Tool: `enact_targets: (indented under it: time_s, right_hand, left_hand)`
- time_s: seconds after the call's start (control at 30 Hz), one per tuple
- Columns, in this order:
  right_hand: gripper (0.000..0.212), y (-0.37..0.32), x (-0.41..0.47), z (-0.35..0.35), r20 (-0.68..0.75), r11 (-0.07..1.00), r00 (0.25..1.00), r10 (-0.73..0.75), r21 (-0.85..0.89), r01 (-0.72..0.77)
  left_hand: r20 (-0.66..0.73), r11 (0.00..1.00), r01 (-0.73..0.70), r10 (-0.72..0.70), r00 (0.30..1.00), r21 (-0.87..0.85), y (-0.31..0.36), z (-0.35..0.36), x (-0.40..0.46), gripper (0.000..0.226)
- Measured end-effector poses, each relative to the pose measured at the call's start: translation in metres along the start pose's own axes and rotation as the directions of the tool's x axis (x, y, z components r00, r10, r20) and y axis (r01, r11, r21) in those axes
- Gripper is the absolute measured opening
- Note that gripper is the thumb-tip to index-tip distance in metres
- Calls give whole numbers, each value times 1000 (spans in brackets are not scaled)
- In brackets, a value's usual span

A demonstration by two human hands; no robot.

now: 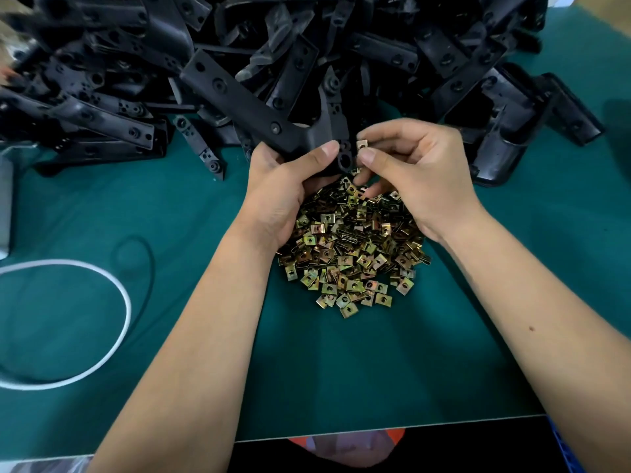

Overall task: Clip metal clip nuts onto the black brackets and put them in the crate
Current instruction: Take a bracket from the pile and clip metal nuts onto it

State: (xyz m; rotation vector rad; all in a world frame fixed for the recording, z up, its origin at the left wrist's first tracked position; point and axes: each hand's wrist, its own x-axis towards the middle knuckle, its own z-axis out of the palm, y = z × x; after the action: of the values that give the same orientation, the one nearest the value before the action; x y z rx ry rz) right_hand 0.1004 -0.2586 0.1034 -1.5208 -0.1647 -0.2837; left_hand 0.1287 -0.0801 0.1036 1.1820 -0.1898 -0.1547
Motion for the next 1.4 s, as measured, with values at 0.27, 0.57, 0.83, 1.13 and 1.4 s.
enact_targets:
  time_s: [0.27, 0.57, 0.83, 1.13, 1.4]
  right_hand:
    - [21, 2, 0, 0, 19, 1000, 999, 30, -8, -30]
    - [16, 0, 1, 0, -15, 997, 997, 73, 34, -73]
    - [12, -1, 0, 0, 7, 996, 997, 80, 43, -81]
    - [13, 0, 0, 0, -23, 994, 995, 96, 49, -95]
    - [14, 0, 0, 0, -9, 992, 994, 111, 59, -110]
  left_hand:
    - [29, 1000, -16, 16, 999, 9, -1, -1, 0, 24]
    - [55, 999, -27, 25, 998, 24, -3, -1, 2, 22]
    - [78, 998, -11, 6, 997, 61, -2, -3, 3, 21]
    - [86, 1000, -11, 9, 996, 23, -2, -2, 2, 19]
    - [100, 1000, -5, 3, 995, 19, 0, -2, 1, 20]
